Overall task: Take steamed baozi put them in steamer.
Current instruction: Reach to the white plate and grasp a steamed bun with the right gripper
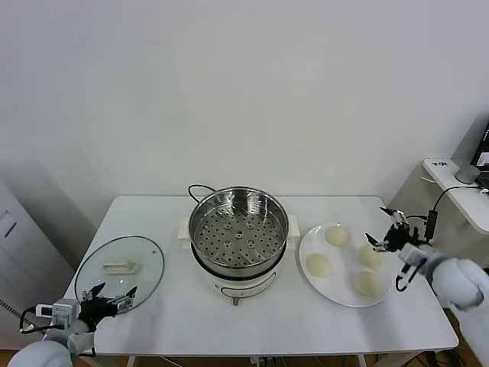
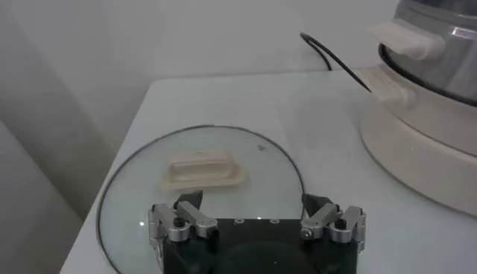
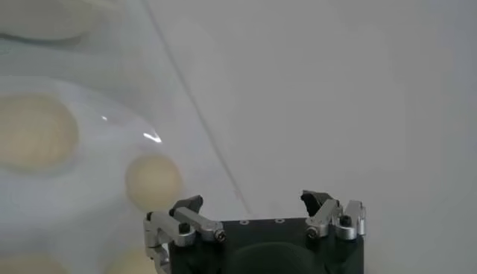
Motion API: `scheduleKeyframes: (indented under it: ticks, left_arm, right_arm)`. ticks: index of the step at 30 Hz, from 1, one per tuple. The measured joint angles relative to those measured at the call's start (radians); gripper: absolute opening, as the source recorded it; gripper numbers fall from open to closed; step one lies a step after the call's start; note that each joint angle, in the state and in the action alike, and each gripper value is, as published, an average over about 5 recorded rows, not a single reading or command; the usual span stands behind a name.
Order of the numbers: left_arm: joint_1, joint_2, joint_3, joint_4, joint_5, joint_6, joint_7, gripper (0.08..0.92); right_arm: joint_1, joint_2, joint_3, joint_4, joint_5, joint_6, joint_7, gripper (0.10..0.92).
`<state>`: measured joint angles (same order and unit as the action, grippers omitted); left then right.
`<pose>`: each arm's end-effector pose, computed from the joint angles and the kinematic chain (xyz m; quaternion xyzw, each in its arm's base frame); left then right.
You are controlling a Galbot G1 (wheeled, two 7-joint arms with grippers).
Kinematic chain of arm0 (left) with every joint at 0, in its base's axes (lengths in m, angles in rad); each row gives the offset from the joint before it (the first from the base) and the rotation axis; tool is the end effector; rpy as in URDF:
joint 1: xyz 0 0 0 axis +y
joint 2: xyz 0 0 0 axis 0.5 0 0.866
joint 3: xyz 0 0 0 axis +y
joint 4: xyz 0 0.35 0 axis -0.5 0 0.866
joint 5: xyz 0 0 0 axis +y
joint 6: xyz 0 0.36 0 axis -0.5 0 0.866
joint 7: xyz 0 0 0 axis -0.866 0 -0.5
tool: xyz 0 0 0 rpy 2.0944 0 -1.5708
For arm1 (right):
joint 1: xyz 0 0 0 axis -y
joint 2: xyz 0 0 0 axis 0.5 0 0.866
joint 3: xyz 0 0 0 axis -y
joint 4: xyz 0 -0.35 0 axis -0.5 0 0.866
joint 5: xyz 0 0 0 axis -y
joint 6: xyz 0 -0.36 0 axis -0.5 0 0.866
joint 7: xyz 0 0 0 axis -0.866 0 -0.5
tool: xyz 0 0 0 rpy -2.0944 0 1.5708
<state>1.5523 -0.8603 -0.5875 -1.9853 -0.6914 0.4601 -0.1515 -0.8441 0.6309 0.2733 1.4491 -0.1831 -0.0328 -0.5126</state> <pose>0.2192 0.1497 -0.2831 -0.0370 -0.9541 -0.0359 0.2949 0.4003 -0.2657 -0.2276 0.2420 -0.8049 0.5156 0.1669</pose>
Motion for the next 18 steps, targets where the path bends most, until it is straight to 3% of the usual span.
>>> scheduleKeyframes:
  ticks: [10,18]
  left_arm:
    - [-0.001,-0.004,0.006,0.003,0.009,0.001,0.001,0.823]
    - [-0.011,-0.004,0.014,0.007,0.011,0.007,0.001,0.823]
  right_arm:
    - [0.38,-0.029,-0.346,-0.191,0.063,0.04,-0.29,0.823]
    - [0.634,0.035,-0.581,-0.353,0.069,0.096,-0.473,0.823]
